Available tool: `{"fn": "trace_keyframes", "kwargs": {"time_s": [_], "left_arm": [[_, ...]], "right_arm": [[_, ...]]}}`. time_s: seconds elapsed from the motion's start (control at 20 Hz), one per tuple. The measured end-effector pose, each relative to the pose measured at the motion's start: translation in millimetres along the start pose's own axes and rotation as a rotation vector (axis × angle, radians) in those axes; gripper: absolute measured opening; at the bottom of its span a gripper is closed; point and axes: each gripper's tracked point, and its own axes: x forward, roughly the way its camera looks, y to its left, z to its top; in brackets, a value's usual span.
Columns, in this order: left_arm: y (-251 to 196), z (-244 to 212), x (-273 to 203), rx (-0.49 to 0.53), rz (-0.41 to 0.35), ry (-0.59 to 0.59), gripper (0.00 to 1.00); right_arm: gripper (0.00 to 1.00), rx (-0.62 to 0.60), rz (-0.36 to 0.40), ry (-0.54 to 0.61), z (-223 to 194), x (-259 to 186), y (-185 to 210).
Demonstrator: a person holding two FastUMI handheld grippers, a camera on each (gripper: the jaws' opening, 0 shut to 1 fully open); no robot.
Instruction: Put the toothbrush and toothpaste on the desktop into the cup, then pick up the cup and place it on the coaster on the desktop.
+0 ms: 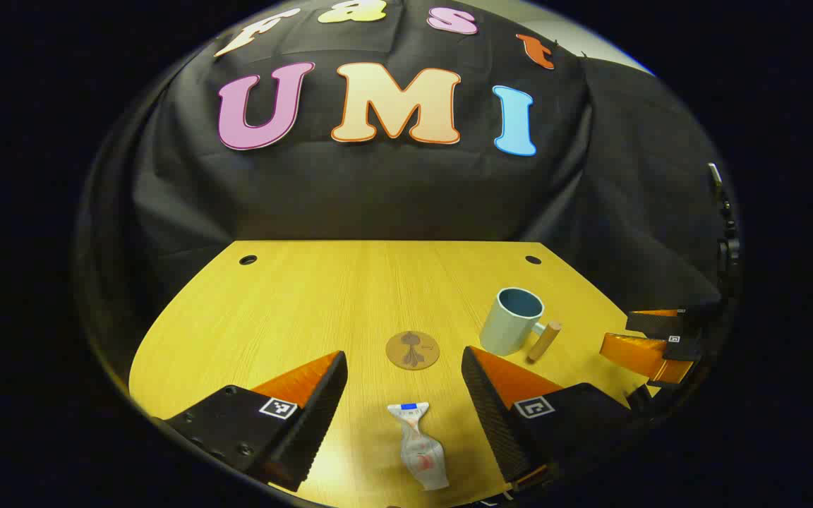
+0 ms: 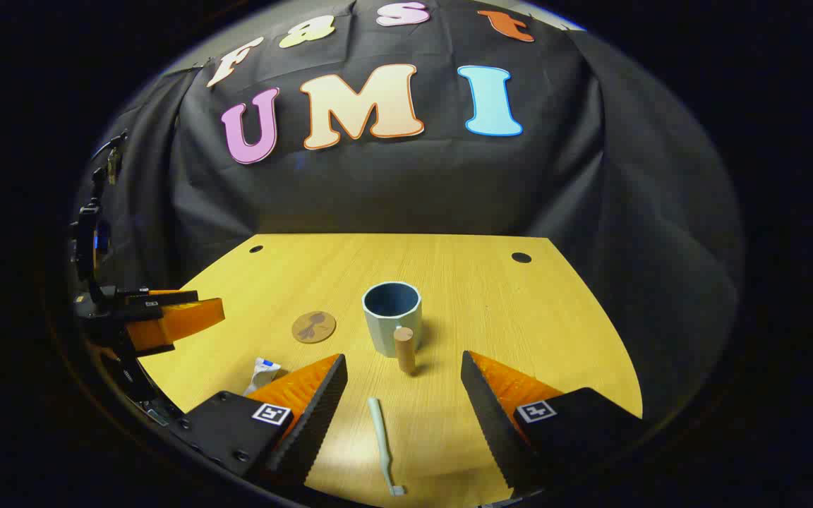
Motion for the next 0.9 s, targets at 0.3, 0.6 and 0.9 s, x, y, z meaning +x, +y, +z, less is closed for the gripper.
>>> {"fn": "trace_keyframes", "kwargs": {"time_s": [0.3,0.6,0.9], "left_arm": [[-4.2,-1.4,0.3,-0.002,0.002,0.007,0.95],[-6.8,-12.2,-1.4,-0.041,-0.012,0.034,0.95],[-2.0,-18.6,1.1,-0.037,-0.016,0.056,0.95]], "right_arm": [[0.98,0.01,0.009,0.026,-6.1,6.6,-4.6],[0.98,-0.006,0.007,0.075,-19.1,3.5,-5.7],[0.98,-0.035,-0.001,0.116,-29.1,5.7,0.1]]}}
